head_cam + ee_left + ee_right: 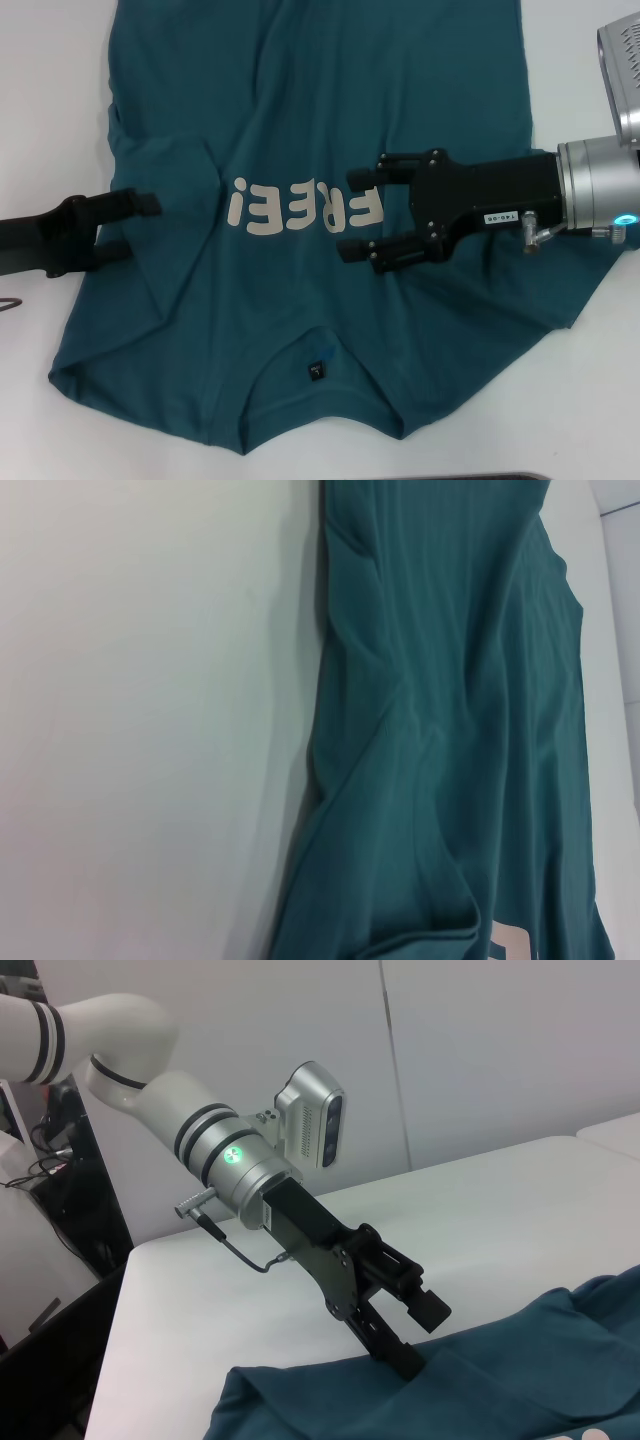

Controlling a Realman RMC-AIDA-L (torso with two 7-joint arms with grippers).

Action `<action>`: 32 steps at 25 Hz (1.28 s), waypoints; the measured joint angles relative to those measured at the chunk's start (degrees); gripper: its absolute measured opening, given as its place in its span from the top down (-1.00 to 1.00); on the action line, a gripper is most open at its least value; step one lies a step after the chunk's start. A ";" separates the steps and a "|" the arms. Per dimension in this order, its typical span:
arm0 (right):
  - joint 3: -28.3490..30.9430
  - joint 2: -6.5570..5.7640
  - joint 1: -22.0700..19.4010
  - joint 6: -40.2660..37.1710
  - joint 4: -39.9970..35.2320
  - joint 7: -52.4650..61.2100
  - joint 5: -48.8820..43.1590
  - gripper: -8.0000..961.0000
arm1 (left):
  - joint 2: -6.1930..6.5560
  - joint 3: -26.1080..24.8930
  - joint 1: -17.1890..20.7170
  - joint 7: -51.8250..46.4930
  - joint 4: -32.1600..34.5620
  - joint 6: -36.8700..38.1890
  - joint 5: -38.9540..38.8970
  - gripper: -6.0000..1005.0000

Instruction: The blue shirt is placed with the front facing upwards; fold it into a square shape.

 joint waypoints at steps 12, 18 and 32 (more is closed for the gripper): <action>0.06 0.00 0.00 0.06 -0.07 -0.09 0.01 -0.92 | 0.03 2.52 -0.80 1.13 0.04 -0.48 0.30 -0.89; 0.09 0.00 0.00 0.04 -0.19 -0.09 0.11 -0.92 | -0.30 3.61 -0.92 1.22 -0.52 0.40 0.15 -0.89; 0.52 0.00 0.09 -0.06 -0.09 -0.09 0.19 -0.92 | -0.38 3.74 -0.36 1.65 -3.42 -1.08 0.58 -0.89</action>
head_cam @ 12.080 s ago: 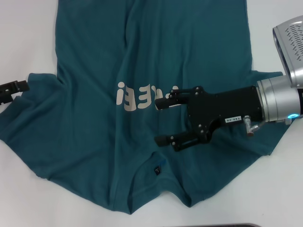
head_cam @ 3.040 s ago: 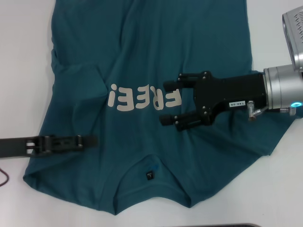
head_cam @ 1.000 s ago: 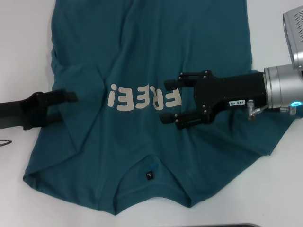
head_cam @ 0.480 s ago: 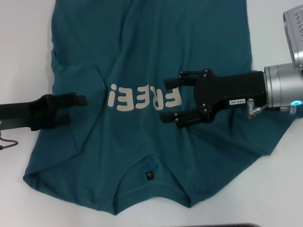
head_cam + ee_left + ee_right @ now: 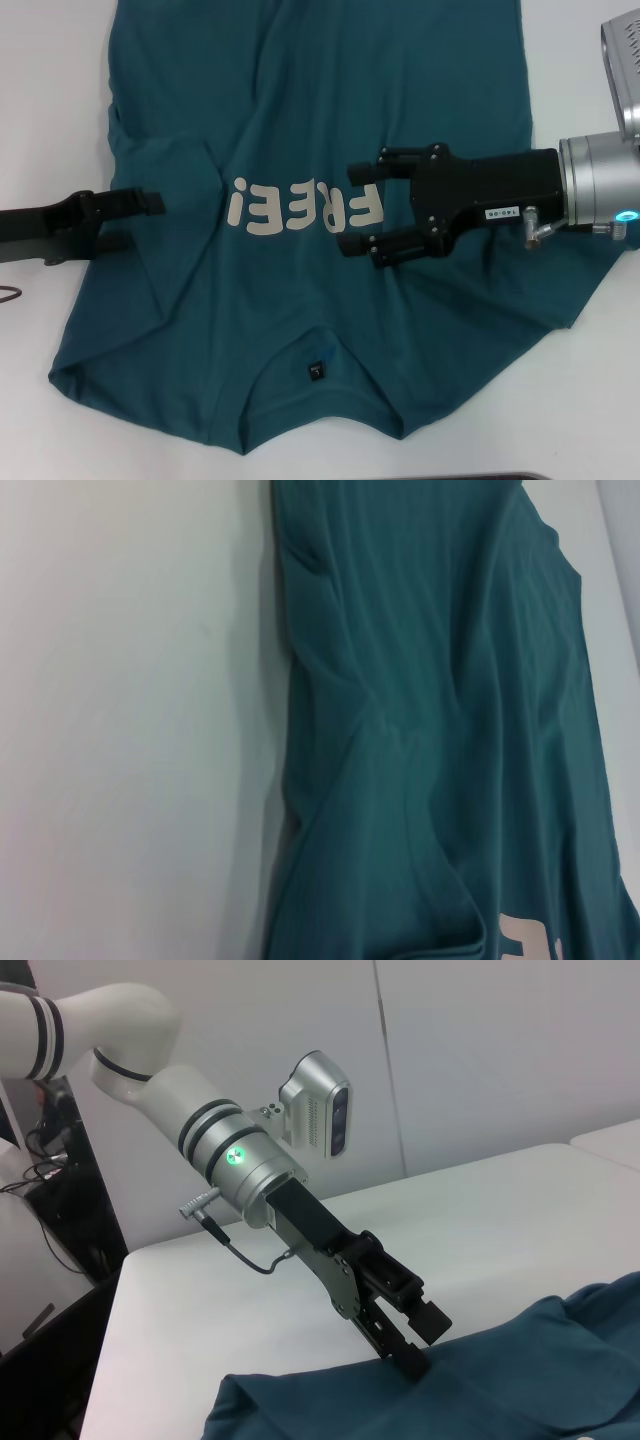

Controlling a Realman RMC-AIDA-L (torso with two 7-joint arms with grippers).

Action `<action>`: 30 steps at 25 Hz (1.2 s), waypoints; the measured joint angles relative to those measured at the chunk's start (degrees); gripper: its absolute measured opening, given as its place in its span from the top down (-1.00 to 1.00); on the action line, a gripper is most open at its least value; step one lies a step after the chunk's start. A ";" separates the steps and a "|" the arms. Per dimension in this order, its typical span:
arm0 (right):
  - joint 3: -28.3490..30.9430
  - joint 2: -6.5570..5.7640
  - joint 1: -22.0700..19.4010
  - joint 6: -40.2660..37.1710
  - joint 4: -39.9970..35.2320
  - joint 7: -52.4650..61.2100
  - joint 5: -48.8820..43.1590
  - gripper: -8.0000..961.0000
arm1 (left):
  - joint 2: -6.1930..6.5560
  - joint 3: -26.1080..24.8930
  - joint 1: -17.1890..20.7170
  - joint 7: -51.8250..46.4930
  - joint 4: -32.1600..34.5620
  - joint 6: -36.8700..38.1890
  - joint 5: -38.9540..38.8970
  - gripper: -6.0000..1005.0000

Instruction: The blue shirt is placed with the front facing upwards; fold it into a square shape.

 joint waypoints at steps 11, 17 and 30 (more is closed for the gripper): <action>0.10 0.00 0.35 -0.03 -0.14 0.08 -0.14 -0.92 | -0.52 0.14 -0.85 0.98 0.69 -0.14 0.74 -0.89; 0.10 0.00 0.39 -0.02 -0.16 0.08 -0.08 -0.92 | -0.91 1.54 -1.07 1.12 0.74 0.72 0.61 -0.89; 0.09 0.00 0.41 -0.03 0.00 0.08 -0.08 -0.93 | -1.49 2.88 -1.16 3.26 0.47 6.17 -2.06 -0.89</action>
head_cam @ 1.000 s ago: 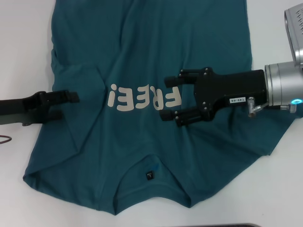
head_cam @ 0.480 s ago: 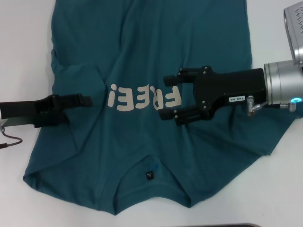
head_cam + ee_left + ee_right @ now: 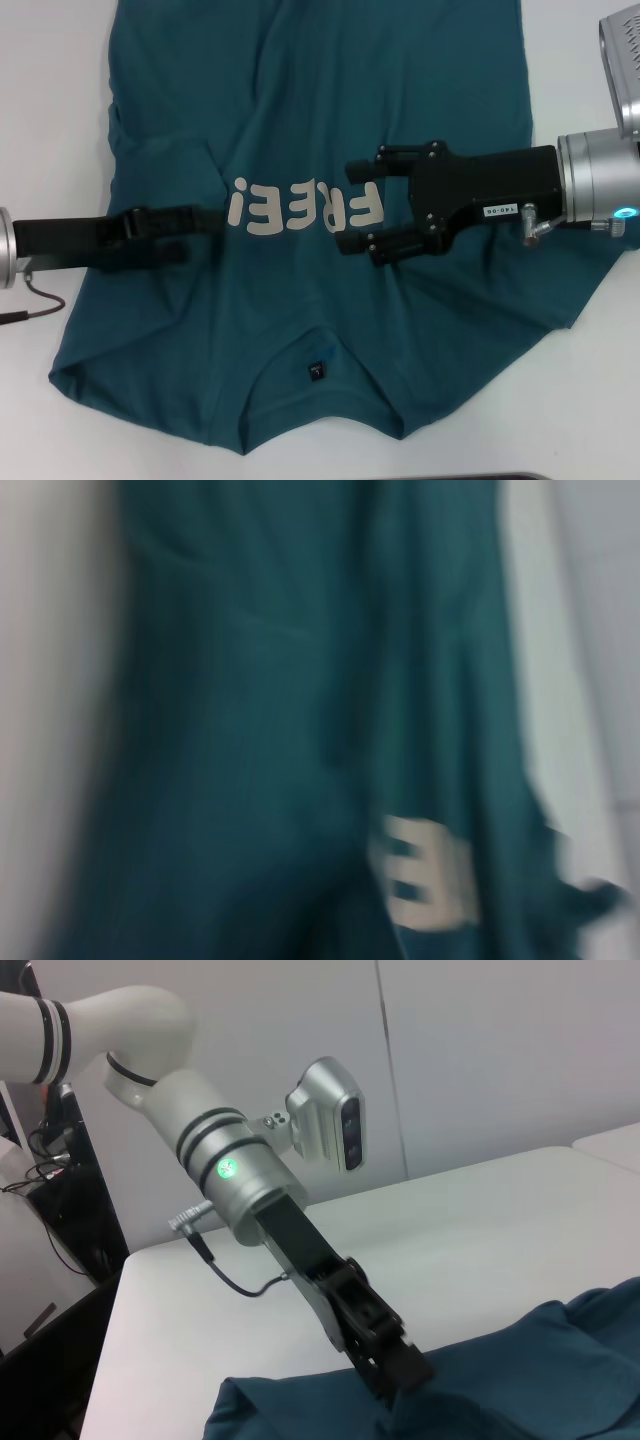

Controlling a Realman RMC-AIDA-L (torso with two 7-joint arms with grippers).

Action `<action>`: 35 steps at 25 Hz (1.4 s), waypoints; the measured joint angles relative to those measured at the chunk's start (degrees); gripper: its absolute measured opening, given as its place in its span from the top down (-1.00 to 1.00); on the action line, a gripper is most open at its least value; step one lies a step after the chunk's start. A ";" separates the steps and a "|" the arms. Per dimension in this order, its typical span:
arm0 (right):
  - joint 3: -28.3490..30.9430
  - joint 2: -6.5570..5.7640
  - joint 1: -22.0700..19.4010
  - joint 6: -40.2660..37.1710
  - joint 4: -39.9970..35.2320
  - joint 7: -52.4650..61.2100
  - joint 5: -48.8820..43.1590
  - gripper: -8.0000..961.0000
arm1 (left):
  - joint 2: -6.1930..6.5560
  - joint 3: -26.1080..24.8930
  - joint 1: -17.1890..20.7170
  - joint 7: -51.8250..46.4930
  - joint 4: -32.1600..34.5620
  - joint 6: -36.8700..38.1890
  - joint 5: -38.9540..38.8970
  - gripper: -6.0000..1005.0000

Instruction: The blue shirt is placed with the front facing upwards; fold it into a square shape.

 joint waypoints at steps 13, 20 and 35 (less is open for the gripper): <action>0.00 0.00 0.11 0.18 0.10 0.00 -0.01 -0.93 | 1.90 -4.37 2.18 2.19 0.05 10.69 -4.12 -0.89; 0.00 0.00 0.06 0.16 0.11 0.06 0.18 -0.92 | 0.45 -2.31 2.43 1.94 0.22 5.81 -2.48 -0.89; 0.01 0.09 0.05 0.36 0.09 0.09 0.11 -0.92 | -0.06 2.93 0.74 1.60 5.51 1.32 -1.33 -0.89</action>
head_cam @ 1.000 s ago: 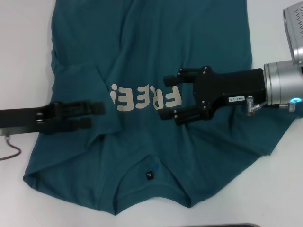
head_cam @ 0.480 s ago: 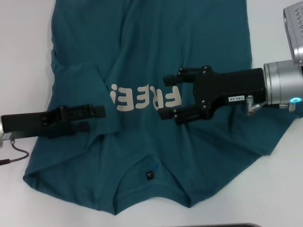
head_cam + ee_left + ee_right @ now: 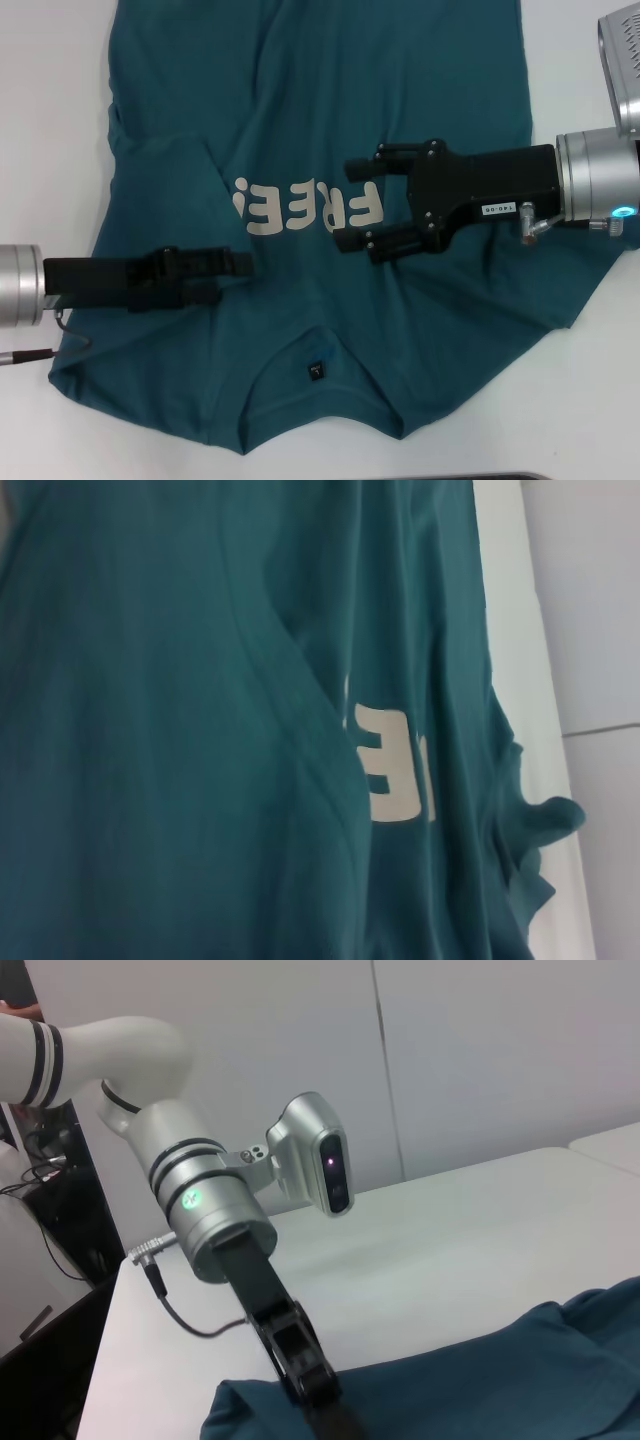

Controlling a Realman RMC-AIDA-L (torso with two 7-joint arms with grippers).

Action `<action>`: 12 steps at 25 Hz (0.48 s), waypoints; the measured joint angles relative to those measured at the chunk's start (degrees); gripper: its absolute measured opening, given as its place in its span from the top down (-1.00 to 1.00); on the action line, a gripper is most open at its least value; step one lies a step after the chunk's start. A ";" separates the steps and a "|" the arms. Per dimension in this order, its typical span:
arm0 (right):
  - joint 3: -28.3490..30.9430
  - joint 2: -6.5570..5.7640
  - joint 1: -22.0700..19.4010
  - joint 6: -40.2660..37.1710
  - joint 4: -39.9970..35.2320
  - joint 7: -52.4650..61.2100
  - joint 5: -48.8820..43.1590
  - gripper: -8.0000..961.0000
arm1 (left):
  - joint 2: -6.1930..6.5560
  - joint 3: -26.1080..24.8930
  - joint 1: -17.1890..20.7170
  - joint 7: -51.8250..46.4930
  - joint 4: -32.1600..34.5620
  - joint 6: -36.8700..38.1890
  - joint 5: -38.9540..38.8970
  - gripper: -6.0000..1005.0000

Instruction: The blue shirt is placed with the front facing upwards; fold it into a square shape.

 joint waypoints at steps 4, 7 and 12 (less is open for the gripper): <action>0.23 0.00 -0.22 -0.15 -0.23 0.00 0.00 -0.93 | 0.05 -3.91 1.11 1.30 -3.85 5.55 -2.05 -0.89; 0.77 -0.06 -0.36 -0.33 -0.29 0.04 0.07 -0.93 | 0.47 -7.50 2.44 5.87 -7.40 11.76 -3.98 -0.89; 1.43 0.04 -0.36 -0.38 -0.05 0.84 0.10 -0.92 | 0.90 -8.81 6.20 36.94 -4.33 21.15 -6.45 -0.89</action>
